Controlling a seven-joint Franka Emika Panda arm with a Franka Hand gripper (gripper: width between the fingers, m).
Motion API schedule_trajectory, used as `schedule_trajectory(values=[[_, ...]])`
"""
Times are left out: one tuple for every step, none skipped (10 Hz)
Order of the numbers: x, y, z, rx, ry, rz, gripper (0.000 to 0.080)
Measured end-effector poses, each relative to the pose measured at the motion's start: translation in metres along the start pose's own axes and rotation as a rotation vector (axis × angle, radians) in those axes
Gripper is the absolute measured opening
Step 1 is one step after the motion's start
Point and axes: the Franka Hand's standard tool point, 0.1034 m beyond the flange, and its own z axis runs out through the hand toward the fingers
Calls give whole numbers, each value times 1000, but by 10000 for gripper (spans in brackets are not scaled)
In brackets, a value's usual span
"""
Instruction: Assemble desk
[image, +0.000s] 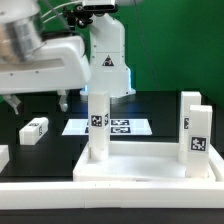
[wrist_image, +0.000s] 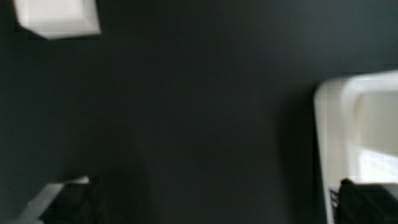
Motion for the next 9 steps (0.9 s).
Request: schedule_trajectory(values=[[-1,-1,1,4,-49,0,649],[-4,-1,2,10,-117,2,649],[-3,0,3,8,-151,0,649],[-8,0,5,15,-220,2,649],[-9,5,9,13,-286,2,649],[-6,21,20,14,-277,-60,649],[-15,36,28,33,-298,-73,649],[-19,44,34,41,-314,-54,649],[-21,47,38,42,-321,-43,649]])
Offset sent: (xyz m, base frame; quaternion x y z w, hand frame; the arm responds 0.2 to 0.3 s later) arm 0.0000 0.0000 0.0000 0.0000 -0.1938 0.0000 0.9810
